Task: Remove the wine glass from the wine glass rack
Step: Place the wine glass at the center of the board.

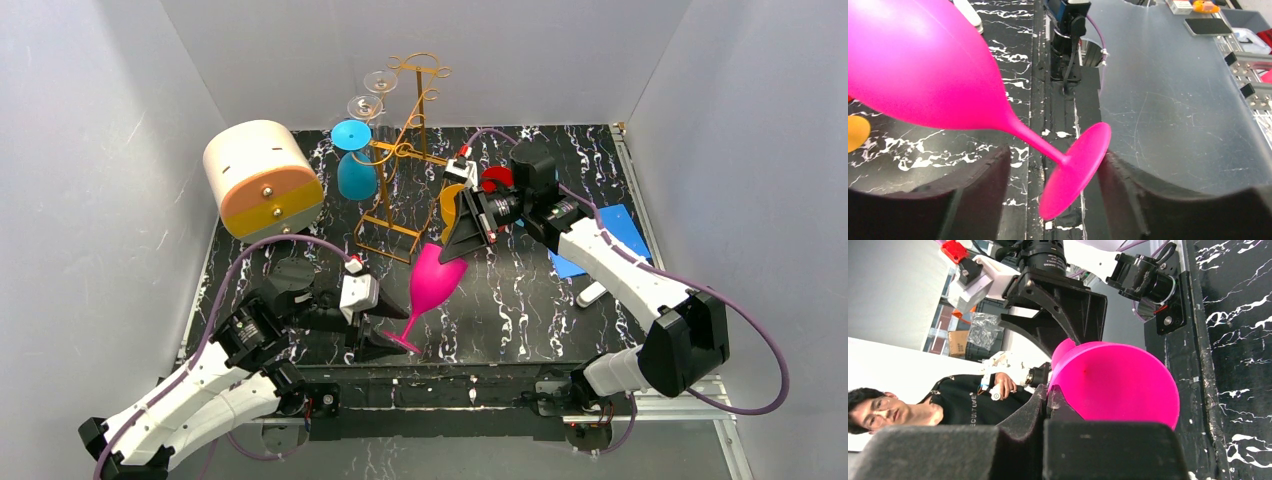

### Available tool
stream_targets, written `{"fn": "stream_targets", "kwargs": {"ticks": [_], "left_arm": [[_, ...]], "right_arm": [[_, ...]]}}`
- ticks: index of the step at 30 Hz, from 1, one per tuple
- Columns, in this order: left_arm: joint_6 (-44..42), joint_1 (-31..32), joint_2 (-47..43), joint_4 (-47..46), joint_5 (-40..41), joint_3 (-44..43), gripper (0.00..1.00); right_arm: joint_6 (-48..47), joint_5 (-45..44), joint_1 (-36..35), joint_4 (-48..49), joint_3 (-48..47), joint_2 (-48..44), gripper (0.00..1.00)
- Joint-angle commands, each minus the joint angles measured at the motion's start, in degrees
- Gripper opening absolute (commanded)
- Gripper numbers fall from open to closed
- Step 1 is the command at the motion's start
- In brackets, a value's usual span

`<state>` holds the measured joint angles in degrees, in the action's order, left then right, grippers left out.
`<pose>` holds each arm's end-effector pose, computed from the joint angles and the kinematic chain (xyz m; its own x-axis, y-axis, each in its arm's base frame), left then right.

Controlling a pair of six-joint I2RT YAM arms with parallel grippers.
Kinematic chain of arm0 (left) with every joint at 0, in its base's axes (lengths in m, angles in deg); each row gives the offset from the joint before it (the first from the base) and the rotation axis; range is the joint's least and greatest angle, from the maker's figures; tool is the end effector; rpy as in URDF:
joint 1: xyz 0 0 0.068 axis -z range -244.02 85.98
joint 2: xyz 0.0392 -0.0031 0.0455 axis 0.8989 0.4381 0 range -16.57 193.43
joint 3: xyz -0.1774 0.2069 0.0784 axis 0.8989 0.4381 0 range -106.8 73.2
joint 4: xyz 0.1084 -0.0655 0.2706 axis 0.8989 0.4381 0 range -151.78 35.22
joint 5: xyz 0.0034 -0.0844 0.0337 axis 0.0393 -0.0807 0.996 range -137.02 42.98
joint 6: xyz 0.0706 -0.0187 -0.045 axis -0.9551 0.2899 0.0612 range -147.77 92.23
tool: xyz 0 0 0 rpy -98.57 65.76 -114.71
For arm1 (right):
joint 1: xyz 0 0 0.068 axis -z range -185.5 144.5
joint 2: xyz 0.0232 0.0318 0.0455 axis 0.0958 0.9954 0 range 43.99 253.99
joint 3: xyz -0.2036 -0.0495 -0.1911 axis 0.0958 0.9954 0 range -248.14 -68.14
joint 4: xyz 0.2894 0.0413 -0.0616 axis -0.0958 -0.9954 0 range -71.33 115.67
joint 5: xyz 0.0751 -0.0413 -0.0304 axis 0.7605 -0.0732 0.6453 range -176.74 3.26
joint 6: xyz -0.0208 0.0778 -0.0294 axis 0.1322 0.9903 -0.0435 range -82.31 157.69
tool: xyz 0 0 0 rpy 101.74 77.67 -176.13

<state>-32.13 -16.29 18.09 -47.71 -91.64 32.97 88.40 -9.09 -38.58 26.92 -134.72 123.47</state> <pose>0.0933 -0.1819 0.3383 -0.0236 0.1064 -0.9940 0.9986 -0.0435 -0.0284 0.2519 0.2523 0.3608 -0.8179 -0.3352 -0.4676 -0.4507 -0.1319 0.8829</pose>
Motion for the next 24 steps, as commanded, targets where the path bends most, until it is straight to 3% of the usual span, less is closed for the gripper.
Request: {"fn": "stream_targets", "kwargs": {"ticks": [1, 6, 14, 19, 24], "left_arm": [[1.1, -0.4, -0.1, 0.2, 2.4, -3.0, 0.67], [0.4, -0.4, -0.5, 0.3, 2.9, -3.1, 0.77], [0.4, -0.4, -0.1, 0.3, 4.3, -3.1, 0.78], [0.9, -0.4, -0.4, 0.3, 11.7, -2.4, 0.81], [3.9, -0.3, -0.2, -0.1, 20.5, -2.2, 0.95]], "right_arm": [[-3.9, -2.8, -0.5, -1.2, 0.4, -1.7, 0.01], [-6.5, -5.5, -0.5, -5.8, -0.1, -1.8, 0.01], [-8.4, -12.6, -0.5, -10.8, -0.6, -1.6, 0.01], [-12.4, -21.6, -0.6, -17.4, -1.3, -2.0, 0.01], [-15.9, -30.3, -0.6, -22.5, -1.7, -3.1, 0.01]]}}
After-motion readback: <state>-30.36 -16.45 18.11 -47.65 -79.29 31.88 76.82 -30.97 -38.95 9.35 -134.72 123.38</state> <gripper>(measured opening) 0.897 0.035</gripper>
